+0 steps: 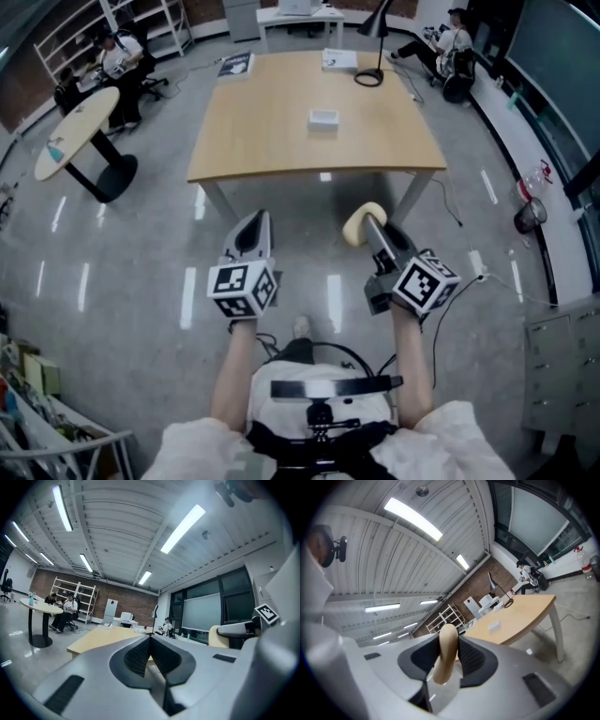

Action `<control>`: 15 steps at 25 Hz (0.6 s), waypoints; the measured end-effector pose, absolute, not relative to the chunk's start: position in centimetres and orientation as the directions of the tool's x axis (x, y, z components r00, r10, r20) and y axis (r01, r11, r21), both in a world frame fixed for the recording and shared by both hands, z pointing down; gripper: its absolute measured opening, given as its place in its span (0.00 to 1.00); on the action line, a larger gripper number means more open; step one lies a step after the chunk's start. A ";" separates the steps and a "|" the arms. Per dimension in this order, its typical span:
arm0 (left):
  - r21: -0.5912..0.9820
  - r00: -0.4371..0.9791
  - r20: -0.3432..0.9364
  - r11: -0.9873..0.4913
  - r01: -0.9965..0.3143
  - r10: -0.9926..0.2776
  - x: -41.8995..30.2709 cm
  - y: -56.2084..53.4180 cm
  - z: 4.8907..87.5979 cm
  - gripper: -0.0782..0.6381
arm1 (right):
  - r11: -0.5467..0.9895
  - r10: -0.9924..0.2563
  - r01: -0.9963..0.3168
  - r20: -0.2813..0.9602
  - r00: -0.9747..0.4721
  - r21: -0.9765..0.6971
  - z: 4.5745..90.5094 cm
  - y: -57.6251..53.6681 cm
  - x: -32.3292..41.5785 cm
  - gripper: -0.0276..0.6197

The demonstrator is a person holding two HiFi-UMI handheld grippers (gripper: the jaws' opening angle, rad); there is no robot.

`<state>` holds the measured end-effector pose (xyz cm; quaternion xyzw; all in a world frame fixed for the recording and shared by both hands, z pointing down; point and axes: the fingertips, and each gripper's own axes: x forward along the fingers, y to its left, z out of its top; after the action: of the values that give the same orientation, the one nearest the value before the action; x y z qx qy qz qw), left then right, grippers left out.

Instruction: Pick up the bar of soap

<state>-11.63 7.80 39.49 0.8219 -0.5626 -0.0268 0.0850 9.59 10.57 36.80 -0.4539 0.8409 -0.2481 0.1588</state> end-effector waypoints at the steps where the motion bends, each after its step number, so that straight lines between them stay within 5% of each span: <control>1: 0.174 0.367 0.056 -0.353 -0.919 -0.928 -11.0 9.6 39.8 0.12 | 0.462 -0.844 -0.696 -0.033 -0.535 -0.549 36.9 12.5 10.2 0.24; 15: 0.196 0.342 0.042 -0.328 -0.924 -0.939 -9.0 28.4 39.6 0.12 | 0.468 -0.838 -0.712 -0.008 -0.545 -0.524 36.9 32.4 12.1 0.24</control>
<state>-8.98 28.43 39.63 0.8139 -0.5722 -0.0396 0.0927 12.15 32.35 36.95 -0.4579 0.8463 -0.2375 0.1331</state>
